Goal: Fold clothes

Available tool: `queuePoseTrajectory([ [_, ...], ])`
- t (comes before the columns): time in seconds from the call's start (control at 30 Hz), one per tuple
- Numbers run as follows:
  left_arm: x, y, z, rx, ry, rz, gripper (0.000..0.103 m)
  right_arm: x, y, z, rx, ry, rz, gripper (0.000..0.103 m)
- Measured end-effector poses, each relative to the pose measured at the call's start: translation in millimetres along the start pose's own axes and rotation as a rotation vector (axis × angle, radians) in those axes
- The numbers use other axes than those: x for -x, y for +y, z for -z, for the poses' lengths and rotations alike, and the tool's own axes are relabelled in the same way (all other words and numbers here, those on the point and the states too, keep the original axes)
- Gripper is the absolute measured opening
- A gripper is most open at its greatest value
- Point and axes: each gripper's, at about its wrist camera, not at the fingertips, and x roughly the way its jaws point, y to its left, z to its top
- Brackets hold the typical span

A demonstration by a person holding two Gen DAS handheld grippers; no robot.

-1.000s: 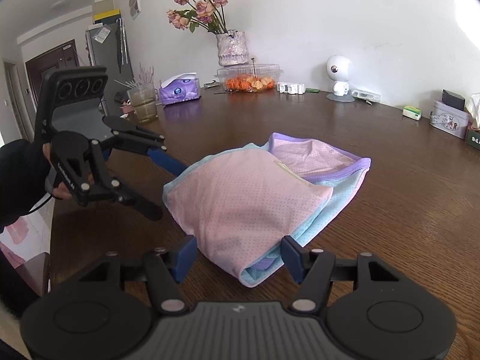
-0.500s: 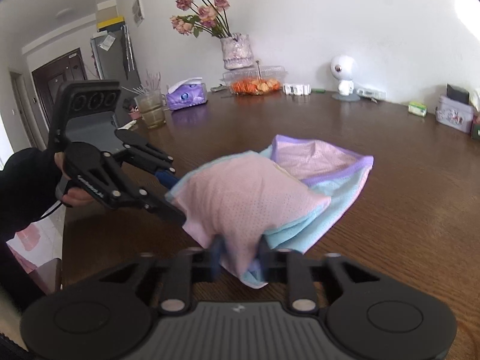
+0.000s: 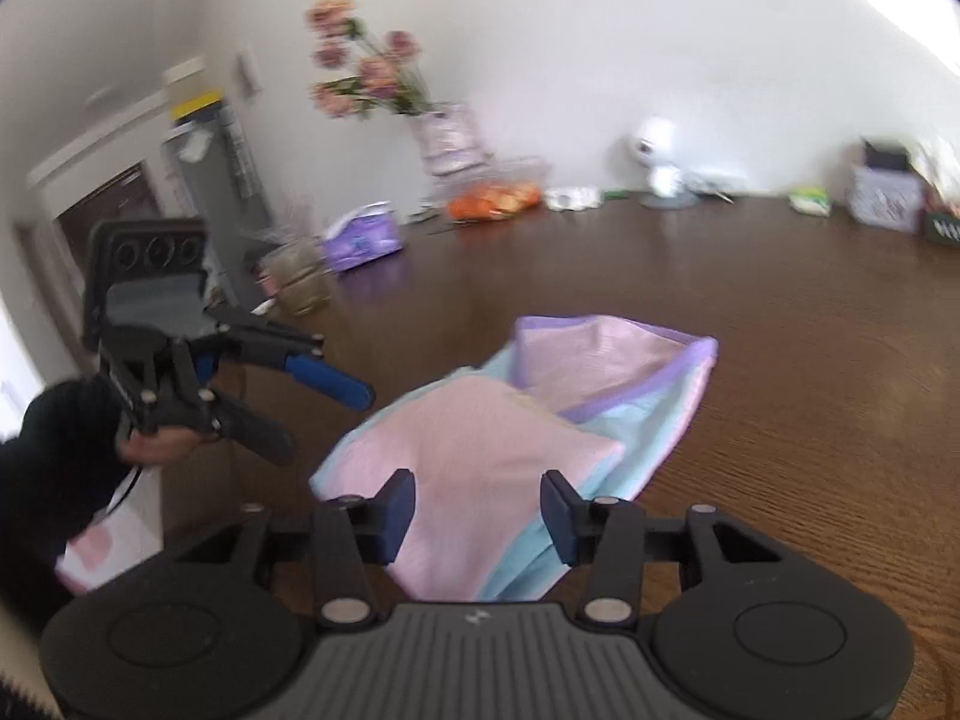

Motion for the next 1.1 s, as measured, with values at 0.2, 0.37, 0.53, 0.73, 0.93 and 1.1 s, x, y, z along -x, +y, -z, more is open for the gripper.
queuePoseTrajectory([
  [0.2, -18, 5, 2, 0.091, 0.027, -0.061, 0.018, -38, -11, 1, -0.125, 0.007, 0.059, 0.002],
  [0.37, 0, -7, 12, 0.110, -0.013, -0.199, 0.062, -38, 0, 2, -0.090, -0.017, 0.127, 0.009],
  [0.53, 19, -34, 36, 0.126, -0.061, -0.237, 0.065, -14, 22, 14, -0.002, -0.027, 0.099, 0.050],
  [0.73, 2, -49, 42, 0.021, 0.002, -0.253, 0.025, -22, 28, 29, 0.040, 0.040, 0.128, 0.011],
  [0.93, -34, -69, 29, -0.008, -0.004, -0.195, 0.017, 4, 24, 45, 0.026, 0.023, 0.213, 0.005],
  [1.1, -70, -109, 24, -0.087, 0.013, -0.137, 0.017, 46, 9, 67, -0.040, -0.008, 0.341, 0.005],
])
